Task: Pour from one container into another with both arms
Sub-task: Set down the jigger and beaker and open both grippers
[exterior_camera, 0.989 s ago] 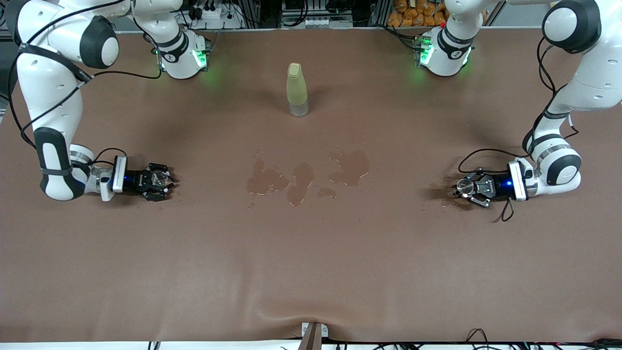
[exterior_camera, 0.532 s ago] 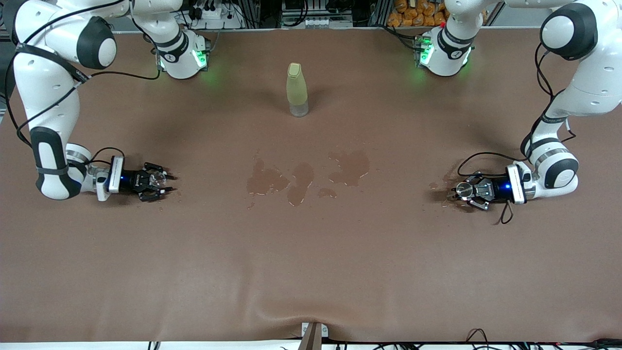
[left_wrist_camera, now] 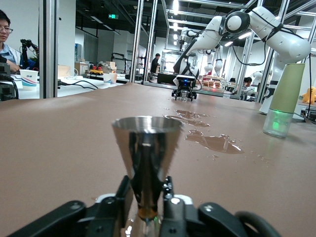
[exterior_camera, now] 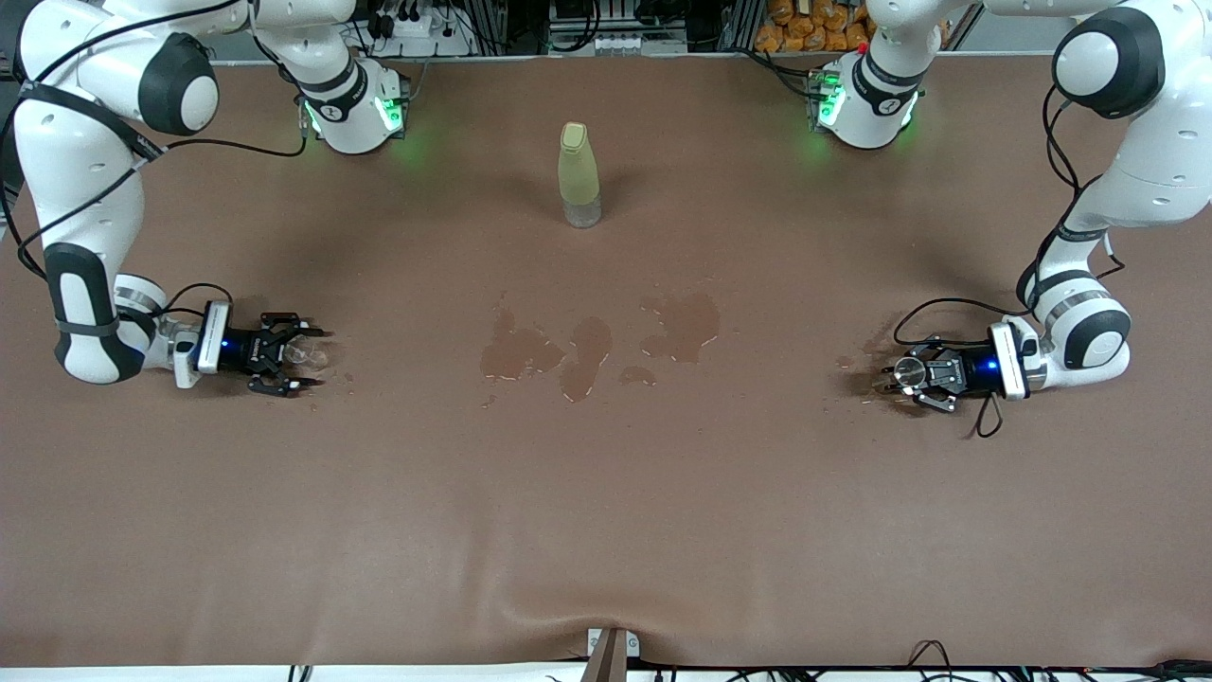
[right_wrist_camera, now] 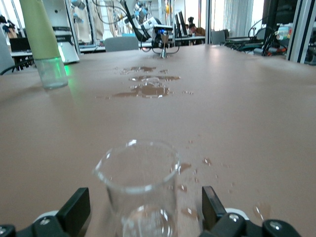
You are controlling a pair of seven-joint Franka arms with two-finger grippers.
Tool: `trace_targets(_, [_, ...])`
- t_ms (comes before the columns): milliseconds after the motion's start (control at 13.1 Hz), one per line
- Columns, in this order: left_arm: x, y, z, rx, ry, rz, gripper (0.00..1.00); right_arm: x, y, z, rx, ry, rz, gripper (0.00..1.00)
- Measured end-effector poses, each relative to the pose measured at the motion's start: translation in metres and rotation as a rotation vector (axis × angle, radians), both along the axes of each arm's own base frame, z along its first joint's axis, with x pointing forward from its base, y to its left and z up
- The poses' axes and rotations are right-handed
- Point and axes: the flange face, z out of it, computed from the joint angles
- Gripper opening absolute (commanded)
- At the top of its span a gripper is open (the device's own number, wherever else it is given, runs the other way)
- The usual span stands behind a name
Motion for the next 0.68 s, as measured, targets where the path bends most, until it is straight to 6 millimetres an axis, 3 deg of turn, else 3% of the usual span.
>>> trace_targets(304, [0.002,0.005,0.002,0.002,-0.005,0.005,0.69,0.004,-0.037,0.018,-0.100,0.061,0.053,1.00])
trace_targets(532, [0.006,0.020,0.006,0.035,0.014,0.002,0.70,0.009,-0.070,0.049,-0.207,0.156,0.060,1.00])
trace_targets(685, [0.015,0.040,0.018,0.095,0.037,-0.025,0.81,0.010,-0.091,0.077,-0.290,0.281,0.032,1.00])
